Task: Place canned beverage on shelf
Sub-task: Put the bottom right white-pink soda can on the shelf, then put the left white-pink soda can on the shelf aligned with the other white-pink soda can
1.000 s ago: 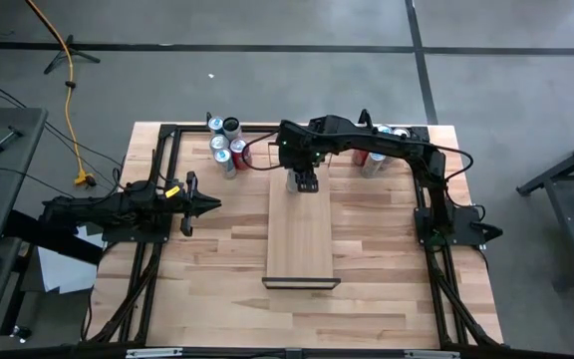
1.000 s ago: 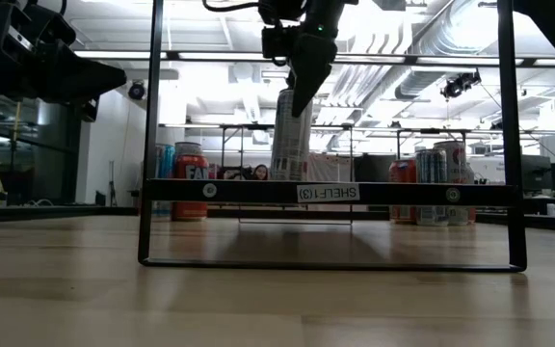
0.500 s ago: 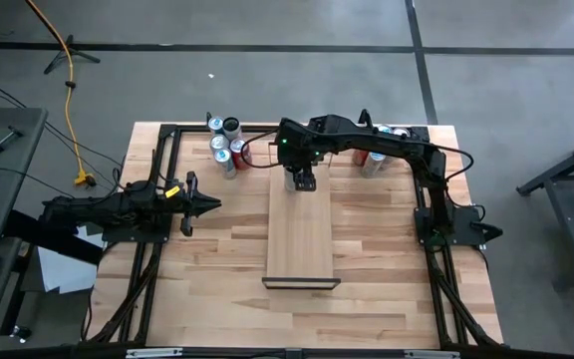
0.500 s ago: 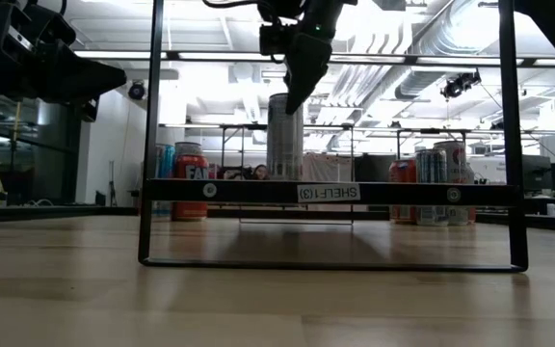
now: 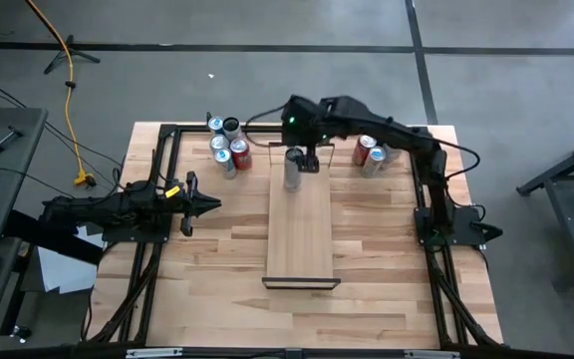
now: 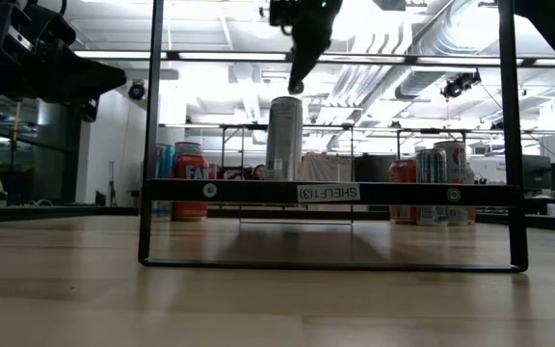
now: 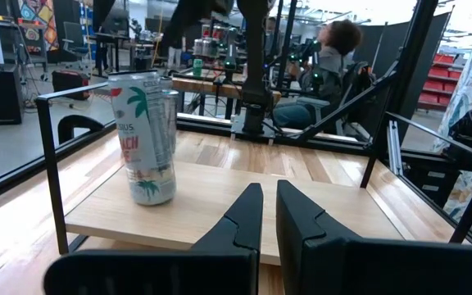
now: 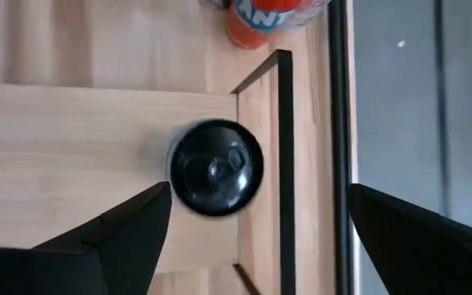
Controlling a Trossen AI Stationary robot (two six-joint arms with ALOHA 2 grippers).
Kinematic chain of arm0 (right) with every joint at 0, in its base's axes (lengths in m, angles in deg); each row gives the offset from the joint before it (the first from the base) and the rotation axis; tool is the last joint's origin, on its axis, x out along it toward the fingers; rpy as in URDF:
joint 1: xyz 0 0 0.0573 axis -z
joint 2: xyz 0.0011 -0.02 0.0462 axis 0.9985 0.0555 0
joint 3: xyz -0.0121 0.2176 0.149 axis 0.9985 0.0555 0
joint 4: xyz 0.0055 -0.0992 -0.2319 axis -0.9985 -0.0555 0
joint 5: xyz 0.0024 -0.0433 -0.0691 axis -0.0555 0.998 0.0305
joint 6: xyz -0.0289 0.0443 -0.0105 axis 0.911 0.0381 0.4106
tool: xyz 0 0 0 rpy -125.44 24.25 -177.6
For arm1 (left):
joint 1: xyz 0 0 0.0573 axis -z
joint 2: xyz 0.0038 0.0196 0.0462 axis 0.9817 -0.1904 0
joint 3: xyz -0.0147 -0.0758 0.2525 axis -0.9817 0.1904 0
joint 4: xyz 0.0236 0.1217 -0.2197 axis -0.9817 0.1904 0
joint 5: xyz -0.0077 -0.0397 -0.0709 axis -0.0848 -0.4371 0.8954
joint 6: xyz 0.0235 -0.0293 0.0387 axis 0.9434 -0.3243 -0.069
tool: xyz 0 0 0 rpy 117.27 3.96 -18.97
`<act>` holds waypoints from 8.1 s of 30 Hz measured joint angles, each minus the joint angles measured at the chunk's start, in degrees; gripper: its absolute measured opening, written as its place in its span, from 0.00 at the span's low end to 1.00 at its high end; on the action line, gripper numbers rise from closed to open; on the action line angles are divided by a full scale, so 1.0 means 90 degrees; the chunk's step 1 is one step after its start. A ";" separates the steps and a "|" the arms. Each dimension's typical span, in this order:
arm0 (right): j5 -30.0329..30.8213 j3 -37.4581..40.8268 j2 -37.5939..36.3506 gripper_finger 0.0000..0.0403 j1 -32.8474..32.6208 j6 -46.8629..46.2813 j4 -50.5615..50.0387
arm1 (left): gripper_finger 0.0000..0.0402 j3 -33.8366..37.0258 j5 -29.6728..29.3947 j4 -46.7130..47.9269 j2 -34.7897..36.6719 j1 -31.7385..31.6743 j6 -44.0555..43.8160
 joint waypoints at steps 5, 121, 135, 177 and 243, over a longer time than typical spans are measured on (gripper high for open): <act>-0.0699 -0.0539 -0.0022 0.88 0.0249 -0.0594 -0.0300 | 0.00 -0.0002 0.0000 0.0002 -0.0001 0.0000 0.0000; 0.1125 0.7141 -0.1311 0.00 -0.0818 -0.4531 0.8858 | 0.00 -0.0002 -0.0002 -0.0001 -0.0002 0.0000 0.0000; 0.1549 0.6863 -0.1302 0.00 -0.0820 -0.3974 0.7840 | 0.00 -0.0001 -0.0002 -0.0001 -0.0002 0.0000 0.0000; 0.0165 0.6847 -0.3907 0.00 -0.0831 -0.3520 0.5494 | 0.00 -0.0002 -0.0142 -0.0554 -0.0002 0.0002 0.0670; 0.1185 0.6866 -0.6841 0.00 -0.0372 -0.4234 0.2335 | 0.69 -0.9089 -0.0863 0.5903 -1.0659 -0.4920 -0.1735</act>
